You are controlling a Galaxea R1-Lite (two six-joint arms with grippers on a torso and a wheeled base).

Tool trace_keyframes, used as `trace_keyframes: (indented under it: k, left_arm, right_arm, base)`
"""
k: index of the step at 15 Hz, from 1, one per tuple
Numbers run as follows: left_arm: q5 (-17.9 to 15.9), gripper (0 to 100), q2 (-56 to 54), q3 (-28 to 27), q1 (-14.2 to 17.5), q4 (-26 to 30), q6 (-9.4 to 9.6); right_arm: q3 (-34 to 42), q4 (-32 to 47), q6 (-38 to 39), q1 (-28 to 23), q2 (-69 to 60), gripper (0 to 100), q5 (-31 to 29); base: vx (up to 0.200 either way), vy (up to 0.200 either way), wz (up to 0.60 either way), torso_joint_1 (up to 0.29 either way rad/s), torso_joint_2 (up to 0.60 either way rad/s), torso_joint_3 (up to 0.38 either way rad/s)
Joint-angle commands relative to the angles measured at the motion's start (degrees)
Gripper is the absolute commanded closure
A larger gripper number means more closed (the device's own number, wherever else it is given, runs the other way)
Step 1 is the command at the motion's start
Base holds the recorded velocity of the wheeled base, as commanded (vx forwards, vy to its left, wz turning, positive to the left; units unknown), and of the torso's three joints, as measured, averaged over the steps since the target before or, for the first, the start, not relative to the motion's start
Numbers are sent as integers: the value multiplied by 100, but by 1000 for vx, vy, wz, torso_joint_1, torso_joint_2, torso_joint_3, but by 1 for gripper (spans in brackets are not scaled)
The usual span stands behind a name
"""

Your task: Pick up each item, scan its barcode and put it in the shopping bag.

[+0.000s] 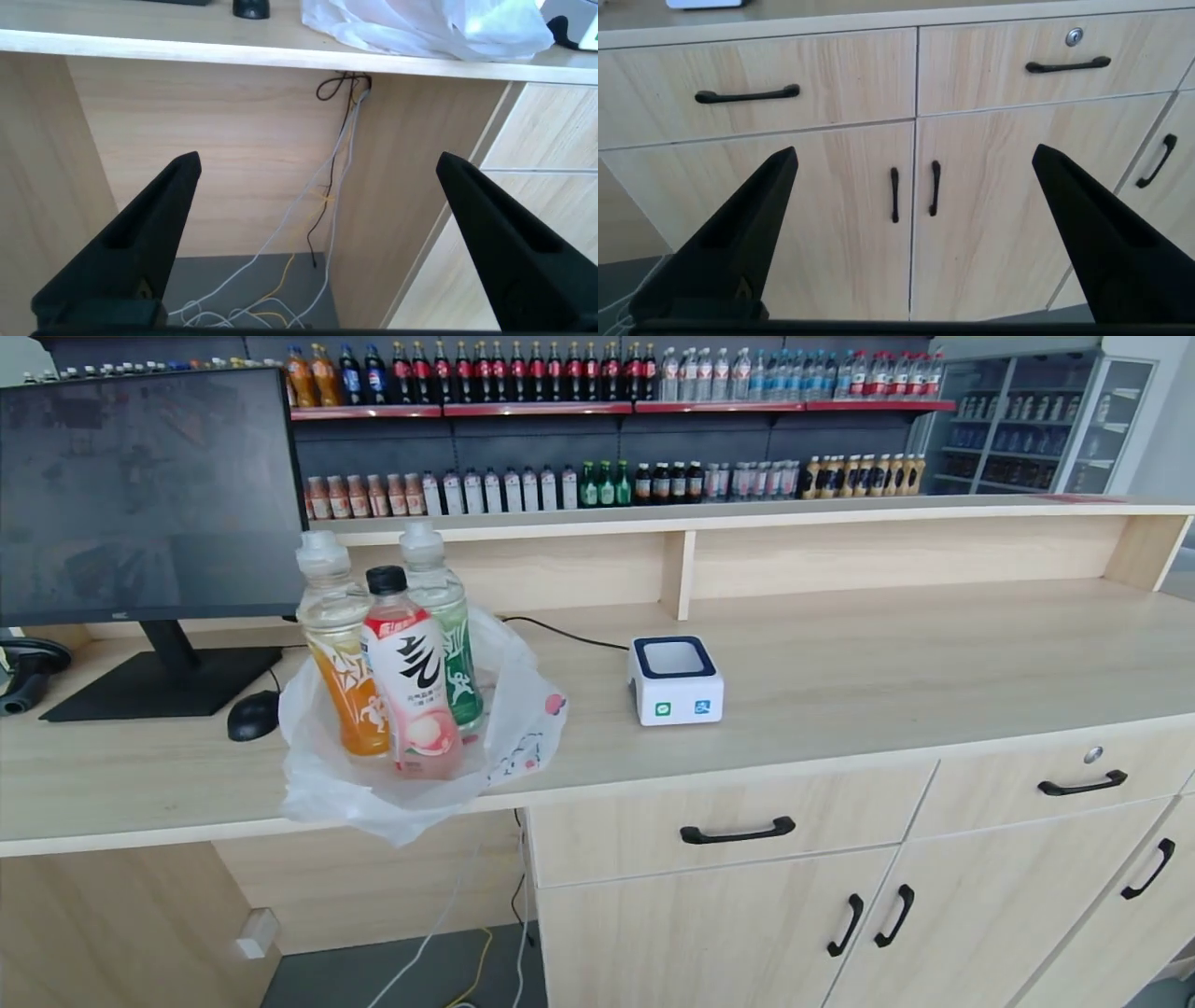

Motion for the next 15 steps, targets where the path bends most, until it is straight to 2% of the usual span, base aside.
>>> trace_keyframes:
  k: [1, 3, 5, 10, 14, 15]
  left_arm:
    - [2, 0, -1, 1, 0, 4, -6]
    - [2, 0, -1, 1, 0, 4, -6]
    - [2, 0, -1, 1, 0, 4, -6]
    - [2, 0, -1, 1, 0, 4, 3]
    - [2, 0, -1, 1, 0, 4, 3]
    - [2, 0, -1, 1, 0, 4, 3]
  right_arm:
    - [1, -2, -6, 1, 9, 0, 8]
    - [1, -2, -14, 1, 9, 0, -1]
    - [1, -2, 30, 1, 9, 0, -1]
    - [10, -2, 47, 1, 9, 0, -1]
    - [1, -2, 47, 1, 0, 0, -1]
    - [10, -2, 38, 1, 0, 0, -1]
  base:
    - [0, -200, 0, 2, -2, 2]
    - [0, -200, 0, 2, 7, 5]
    - [0, -200, 600, 5, 2, 0]
    - [0, -200, 0, -1, 7, 2]
    - [0, 0, 0, 0, 0, 0]
    - [-200, 0, 0, 2, 12, 2]
